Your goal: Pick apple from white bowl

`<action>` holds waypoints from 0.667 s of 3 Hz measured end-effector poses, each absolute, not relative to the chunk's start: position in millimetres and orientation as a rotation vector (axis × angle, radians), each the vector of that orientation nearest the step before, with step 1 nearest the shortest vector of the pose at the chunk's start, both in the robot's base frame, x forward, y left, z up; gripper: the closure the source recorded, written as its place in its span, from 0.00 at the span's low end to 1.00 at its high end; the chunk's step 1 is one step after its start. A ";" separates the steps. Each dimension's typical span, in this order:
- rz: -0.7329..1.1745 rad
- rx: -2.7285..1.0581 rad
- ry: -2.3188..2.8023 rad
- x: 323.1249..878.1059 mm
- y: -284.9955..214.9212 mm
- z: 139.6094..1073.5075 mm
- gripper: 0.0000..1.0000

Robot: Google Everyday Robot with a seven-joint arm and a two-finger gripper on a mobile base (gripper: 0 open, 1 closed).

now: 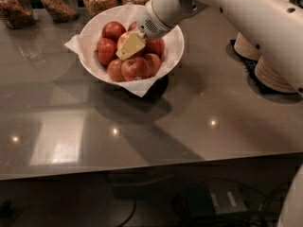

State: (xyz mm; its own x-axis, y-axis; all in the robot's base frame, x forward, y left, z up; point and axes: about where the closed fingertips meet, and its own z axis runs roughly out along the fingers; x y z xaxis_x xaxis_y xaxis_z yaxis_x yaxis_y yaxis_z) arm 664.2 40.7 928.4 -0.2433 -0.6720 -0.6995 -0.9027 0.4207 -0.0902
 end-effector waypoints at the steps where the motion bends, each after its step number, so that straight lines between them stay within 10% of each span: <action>1: 0.450 -1.333 2.009 668.6 44.2 923.4 0.38; 2: 0.458 -1.341 2.016 670.9 45.8 919.7 0.57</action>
Offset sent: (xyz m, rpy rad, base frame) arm 0.0105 0.0025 -0.0104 -0.0040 0.0305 0.0086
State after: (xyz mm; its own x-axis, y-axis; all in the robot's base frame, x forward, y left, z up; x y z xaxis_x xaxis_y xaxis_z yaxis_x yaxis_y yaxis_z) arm 670.9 45.8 919.7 -0.2520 -0.6757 -0.6927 -0.9086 0.4116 -0.0710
